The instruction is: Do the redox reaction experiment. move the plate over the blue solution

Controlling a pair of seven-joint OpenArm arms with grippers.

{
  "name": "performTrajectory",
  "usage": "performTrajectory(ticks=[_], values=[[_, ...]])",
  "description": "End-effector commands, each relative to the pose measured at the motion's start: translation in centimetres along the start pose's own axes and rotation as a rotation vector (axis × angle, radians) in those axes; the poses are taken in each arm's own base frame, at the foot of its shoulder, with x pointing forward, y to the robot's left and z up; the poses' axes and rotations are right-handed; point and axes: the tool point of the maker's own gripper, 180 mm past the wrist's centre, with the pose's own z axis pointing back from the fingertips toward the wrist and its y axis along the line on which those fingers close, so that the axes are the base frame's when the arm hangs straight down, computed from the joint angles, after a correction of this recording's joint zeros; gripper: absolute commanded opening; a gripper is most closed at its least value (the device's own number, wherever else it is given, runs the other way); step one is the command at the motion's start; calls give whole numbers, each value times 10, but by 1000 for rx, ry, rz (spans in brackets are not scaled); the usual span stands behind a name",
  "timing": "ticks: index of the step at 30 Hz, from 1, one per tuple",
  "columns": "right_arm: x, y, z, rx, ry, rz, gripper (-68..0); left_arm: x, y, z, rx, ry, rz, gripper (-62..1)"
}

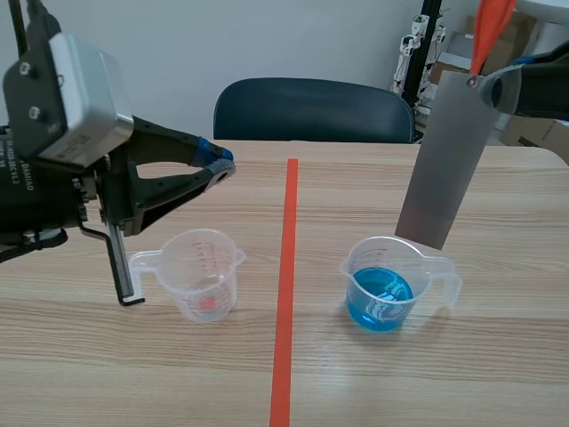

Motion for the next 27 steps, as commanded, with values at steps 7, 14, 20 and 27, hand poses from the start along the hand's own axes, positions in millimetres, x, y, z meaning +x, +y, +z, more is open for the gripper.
performTrajectory(ticks=[7,14,20,27], values=[[15,3,0,20,-39,62,-669,9,-10,-26,-43,-17,-43,-569],[12,6,-4,39,-34,89,-669,-5,-11,-43,-61,8,-38,-569],[15,3,1,24,-31,96,-669,-8,-8,-54,-68,9,-49,-569],[19,0,6,7,-38,79,-669,-3,-7,-60,-82,-4,-56,-569]])
